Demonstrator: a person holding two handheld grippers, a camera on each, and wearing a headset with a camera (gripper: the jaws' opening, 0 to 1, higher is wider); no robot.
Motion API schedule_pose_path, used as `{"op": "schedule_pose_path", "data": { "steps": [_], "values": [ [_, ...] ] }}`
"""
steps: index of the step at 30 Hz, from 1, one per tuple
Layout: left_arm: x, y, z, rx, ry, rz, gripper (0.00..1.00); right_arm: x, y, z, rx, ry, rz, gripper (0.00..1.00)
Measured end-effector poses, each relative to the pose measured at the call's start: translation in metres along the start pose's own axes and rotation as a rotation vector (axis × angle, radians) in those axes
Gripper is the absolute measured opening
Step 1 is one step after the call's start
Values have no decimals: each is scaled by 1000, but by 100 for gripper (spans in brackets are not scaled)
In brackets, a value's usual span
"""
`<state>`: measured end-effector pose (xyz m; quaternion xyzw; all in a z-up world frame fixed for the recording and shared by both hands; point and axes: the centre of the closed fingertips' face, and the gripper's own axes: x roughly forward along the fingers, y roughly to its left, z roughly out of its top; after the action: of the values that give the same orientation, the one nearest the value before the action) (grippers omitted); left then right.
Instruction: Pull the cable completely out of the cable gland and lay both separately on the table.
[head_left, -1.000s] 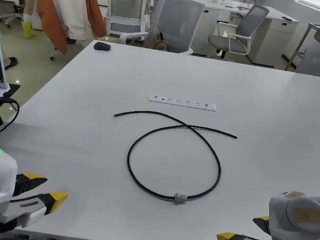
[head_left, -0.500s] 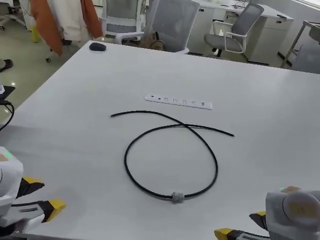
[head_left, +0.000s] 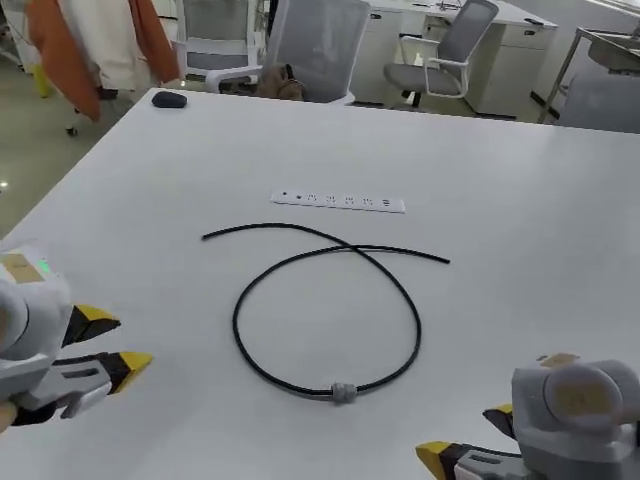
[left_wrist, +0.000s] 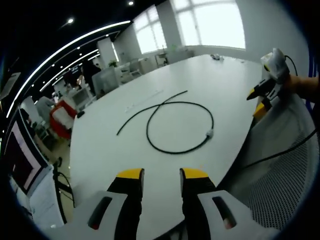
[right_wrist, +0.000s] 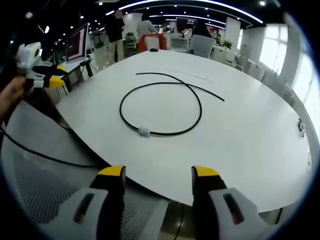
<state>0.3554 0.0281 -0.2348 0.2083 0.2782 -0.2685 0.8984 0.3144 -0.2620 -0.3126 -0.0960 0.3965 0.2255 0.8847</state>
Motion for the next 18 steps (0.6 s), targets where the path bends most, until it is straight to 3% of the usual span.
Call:
{"op": "schedule_pose_path", "data": {
  "steps": [5,12,18],
  "values": [
    [17,-15,19,14,-25,-49,30,1,3,2,-31,1,15,55],
    [46,-47,31,65,-2,-152,31,2,4,4,-53,-3,21,54],
    [66,-78,49,124,-4,-241,32,2,4,3,-55,-3,23,54]
  ]
}}
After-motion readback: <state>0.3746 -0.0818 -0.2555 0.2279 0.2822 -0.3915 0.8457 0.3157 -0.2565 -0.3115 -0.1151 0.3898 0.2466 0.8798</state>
